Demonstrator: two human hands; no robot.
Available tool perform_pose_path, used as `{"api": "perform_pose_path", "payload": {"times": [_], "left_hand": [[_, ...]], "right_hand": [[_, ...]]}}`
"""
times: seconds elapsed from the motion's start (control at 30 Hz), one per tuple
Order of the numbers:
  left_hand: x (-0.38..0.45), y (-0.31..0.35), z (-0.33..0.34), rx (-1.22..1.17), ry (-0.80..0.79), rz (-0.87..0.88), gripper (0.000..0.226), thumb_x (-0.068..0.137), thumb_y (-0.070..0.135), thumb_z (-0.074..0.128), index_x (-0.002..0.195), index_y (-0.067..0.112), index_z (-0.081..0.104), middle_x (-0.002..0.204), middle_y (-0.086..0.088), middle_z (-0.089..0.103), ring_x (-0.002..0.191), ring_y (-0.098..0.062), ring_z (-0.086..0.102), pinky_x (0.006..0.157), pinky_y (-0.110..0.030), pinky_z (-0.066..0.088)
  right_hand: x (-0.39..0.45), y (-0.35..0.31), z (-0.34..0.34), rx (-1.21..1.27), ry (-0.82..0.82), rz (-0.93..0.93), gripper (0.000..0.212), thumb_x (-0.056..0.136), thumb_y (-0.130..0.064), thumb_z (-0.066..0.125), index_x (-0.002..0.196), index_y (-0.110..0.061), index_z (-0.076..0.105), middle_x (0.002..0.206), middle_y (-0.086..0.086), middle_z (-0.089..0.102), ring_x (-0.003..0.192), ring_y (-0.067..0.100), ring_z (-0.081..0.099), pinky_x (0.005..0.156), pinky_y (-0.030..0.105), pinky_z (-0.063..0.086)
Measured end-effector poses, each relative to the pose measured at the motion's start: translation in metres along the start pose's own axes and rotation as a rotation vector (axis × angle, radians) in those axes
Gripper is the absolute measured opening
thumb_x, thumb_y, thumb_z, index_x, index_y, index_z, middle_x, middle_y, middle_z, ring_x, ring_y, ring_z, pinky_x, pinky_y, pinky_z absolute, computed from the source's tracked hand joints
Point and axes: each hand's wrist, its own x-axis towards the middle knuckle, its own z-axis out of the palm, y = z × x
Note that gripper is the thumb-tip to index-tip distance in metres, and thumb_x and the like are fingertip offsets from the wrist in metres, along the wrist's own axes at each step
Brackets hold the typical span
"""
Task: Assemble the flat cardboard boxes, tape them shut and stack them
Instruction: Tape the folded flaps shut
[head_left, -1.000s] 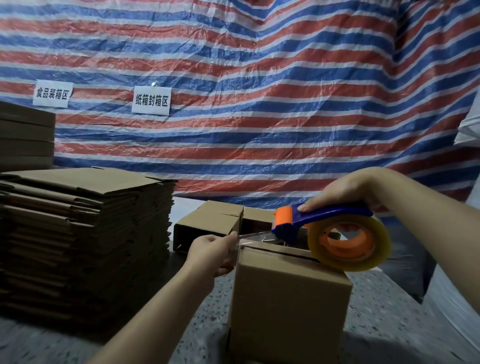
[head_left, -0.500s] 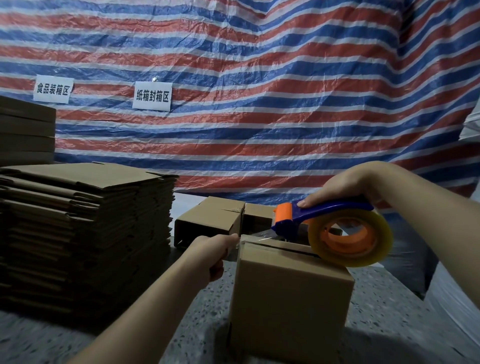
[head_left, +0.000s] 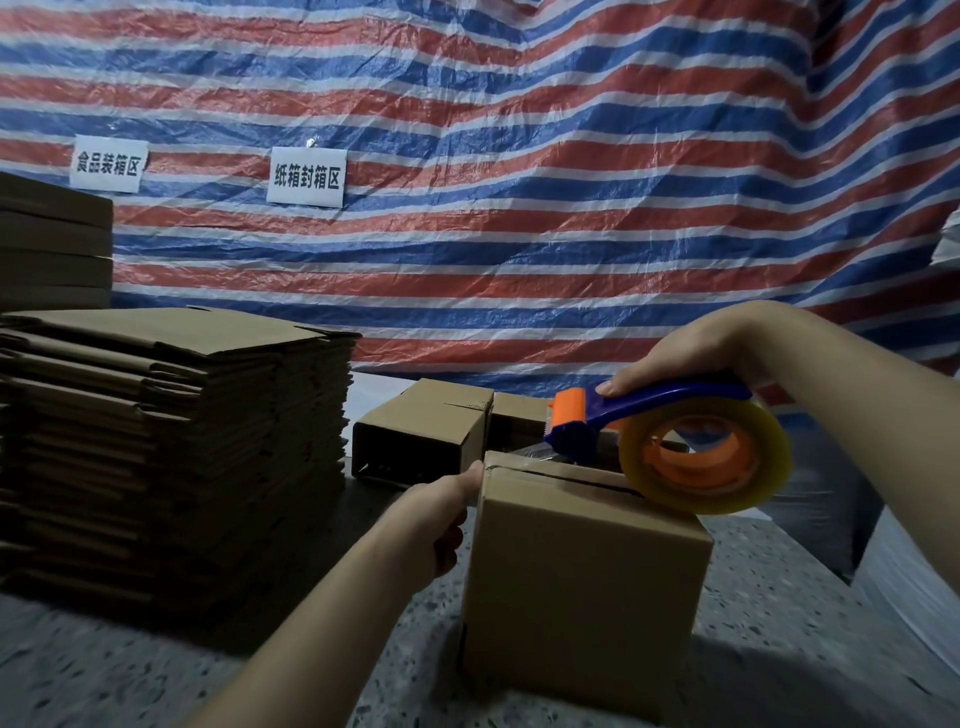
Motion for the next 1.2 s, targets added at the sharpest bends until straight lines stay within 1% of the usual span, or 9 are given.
{"api": "perform_pose_path", "payload": {"times": [0.2, 0.33, 0.43, 0.53, 0.63, 0.73, 0.83, 1.0, 1.2], "left_hand": [[-0.005, -0.006, 0.008, -0.177, -0.09, 0.003, 0.062, 0.09, 0.056, 0.06, 0.129, 0.007, 0.062, 0.129, -0.012, 0.059, 0.114, -0.027, 0.052, 0.11, -0.044, 0.038], [-0.014, -0.002, 0.01, -0.207, -0.146, -0.019, 0.048, 0.08, 0.057, 0.065, 0.085, 0.009, 0.071, 0.089, -0.014, 0.056, 0.081, -0.022, 0.051, 0.088, -0.035, 0.034], [-0.018, -0.002, 0.01, -0.258, -0.123, -0.049, 0.078, 0.089, 0.053, 0.062, 0.141, -0.003, 0.046, 0.149, -0.027, 0.04, 0.119, -0.035, 0.056, 0.103, -0.037, 0.04], [-0.027, 0.0, 0.009, -0.297, -0.124, -0.087, 0.085, 0.085, 0.057, 0.064, 0.143, -0.003, 0.045, 0.144, -0.026, 0.048, 0.12, -0.033, 0.057, 0.094, -0.037, 0.048], [-0.03, -0.002, 0.004, -0.256, -0.103, -0.139, 0.083, 0.086, 0.053, 0.066, 0.145, 0.0, 0.042, 0.147, -0.02, 0.046, 0.135, -0.034, 0.044, 0.108, -0.043, 0.042], [-0.028, 0.003, 0.002, -0.151, 0.081, -0.05, 0.051, 0.097, 0.038, 0.057, 0.13, -0.002, 0.053, 0.102, -0.012, 0.063, 0.095, -0.024, 0.061, 0.071, -0.034, 0.048], [-0.026, 0.021, 0.005, -0.042, 0.308, 0.225, 0.026, 0.102, 0.034, 0.046, 0.114, 0.013, 0.056, 0.09, 0.001, 0.056, 0.08, -0.012, 0.052, 0.06, -0.027, 0.037], [-0.027, 0.042, 0.03, 0.251, 0.162, 0.331, 0.045, 0.102, 0.03, 0.038, 0.147, 0.025, 0.04, 0.138, -0.003, 0.051, 0.123, -0.023, 0.05, 0.104, -0.04, 0.043], [-0.025, 0.033, 0.037, 0.222, 0.054, 0.225, 0.05, 0.104, 0.023, 0.036, 0.154, 0.025, 0.031, 0.156, -0.002, 0.036, 0.136, -0.019, 0.04, 0.099, -0.028, 0.035]], "right_hand": [[0.001, 0.001, 0.0, 0.011, 0.006, -0.002, 0.072, 0.067, -0.065, 0.075, 0.114, -0.011, 0.066, 0.084, 0.009, 0.077, 0.064, 0.018, 0.072, 0.056, 0.027, 0.057], [0.0, 0.002, 0.0, 0.012, -0.023, -0.001, 0.074, 0.064, -0.066, 0.075, 0.115, -0.013, 0.067, 0.086, 0.009, 0.077, 0.067, 0.018, 0.073, 0.057, 0.027, 0.057], [0.002, 0.003, -0.002, 0.01, -0.03, -0.002, 0.08, 0.062, -0.067, 0.076, 0.119, -0.012, 0.067, 0.09, 0.01, 0.077, 0.069, 0.018, 0.073, 0.059, 0.027, 0.057], [0.004, 0.004, -0.003, 0.023, -0.03, 0.002, 0.083, 0.059, -0.067, 0.08, 0.12, -0.012, 0.067, 0.093, 0.011, 0.077, 0.072, 0.018, 0.074, 0.061, 0.028, 0.057], [0.004, 0.005, -0.003, 0.015, -0.034, 0.013, 0.085, 0.057, -0.068, 0.081, 0.121, -0.015, 0.065, 0.098, 0.011, 0.078, 0.077, 0.019, 0.075, 0.063, 0.029, 0.058], [0.005, 0.005, -0.003, 0.004, -0.029, 0.022, 0.088, 0.055, -0.07, 0.082, 0.122, -0.016, 0.063, 0.098, 0.01, 0.078, 0.079, 0.019, 0.076, 0.063, 0.028, 0.058], [0.005, 0.004, -0.004, -0.011, -0.019, 0.024, 0.087, 0.056, -0.071, 0.081, 0.121, -0.016, 0.063, 0.097, 0.009, 0.079, 0.078, 0.019, 0.077, 0.062, 0.028, 0.058], [0.006, 0.005, -0.004, 0.011, -0.029, 0.014, 0.088, 0.054, -0.07, 0.082, 0.121, -0.015, 0.065, 0.099, 0.011, 0.078, 0.077, 0.02, 0.076, 0.063, 0.029, 0.058], [0.007, -0.001, -0.003, -0.047, -0.028, 0.021, 0.087, 0.055, -0.071, 0.078, 0.12, -0.014, 0.065, 0.091, 0.01, 0.078, 0.07, 0.018, 0.074, 0.059, 0.027, 0.057]]}}
